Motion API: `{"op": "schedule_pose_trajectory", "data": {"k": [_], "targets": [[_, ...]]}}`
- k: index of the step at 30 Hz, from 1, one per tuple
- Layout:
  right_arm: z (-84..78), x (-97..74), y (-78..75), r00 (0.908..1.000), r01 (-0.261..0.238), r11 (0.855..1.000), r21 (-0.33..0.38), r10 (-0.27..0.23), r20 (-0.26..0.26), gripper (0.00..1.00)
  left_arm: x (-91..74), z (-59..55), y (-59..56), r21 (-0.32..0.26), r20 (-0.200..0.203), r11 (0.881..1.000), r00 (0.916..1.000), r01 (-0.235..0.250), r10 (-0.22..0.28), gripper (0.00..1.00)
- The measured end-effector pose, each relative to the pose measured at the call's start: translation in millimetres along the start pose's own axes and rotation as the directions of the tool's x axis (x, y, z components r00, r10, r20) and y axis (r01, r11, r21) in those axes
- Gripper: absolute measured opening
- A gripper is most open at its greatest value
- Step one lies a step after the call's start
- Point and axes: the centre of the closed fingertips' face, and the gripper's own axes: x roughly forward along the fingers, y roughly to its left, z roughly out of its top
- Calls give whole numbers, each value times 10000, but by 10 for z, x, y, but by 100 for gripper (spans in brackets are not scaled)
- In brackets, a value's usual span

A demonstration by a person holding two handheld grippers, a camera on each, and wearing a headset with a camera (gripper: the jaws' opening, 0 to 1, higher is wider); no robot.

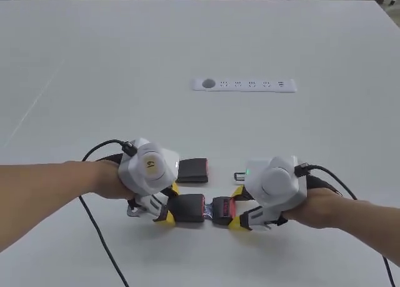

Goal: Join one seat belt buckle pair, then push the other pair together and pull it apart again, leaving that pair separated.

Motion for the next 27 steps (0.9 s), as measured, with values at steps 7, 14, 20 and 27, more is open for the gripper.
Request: {"op": "schedule_pose_trajectory", "data": {"k": [7,14,20,27], "targets": [[20,-6,19,10000,22,10000,-19,-22,-80,28,-2,-10,16,32,40,10000,10000,1,-1,30],[22,13,-5,9999,111,9999,47,-110,-106,27,-5,-1,13,230,18,9997,10000,41,-42,30],[47,3,11,9998,191,9998,97,-190,-104,26,5,0,12,253,79,9997,9999,60,-62,30],[46,-2,10,9998,195,9998,107,-194,-110,27,8,7,3,217,53,9998,10000,44,-46,30]]}}
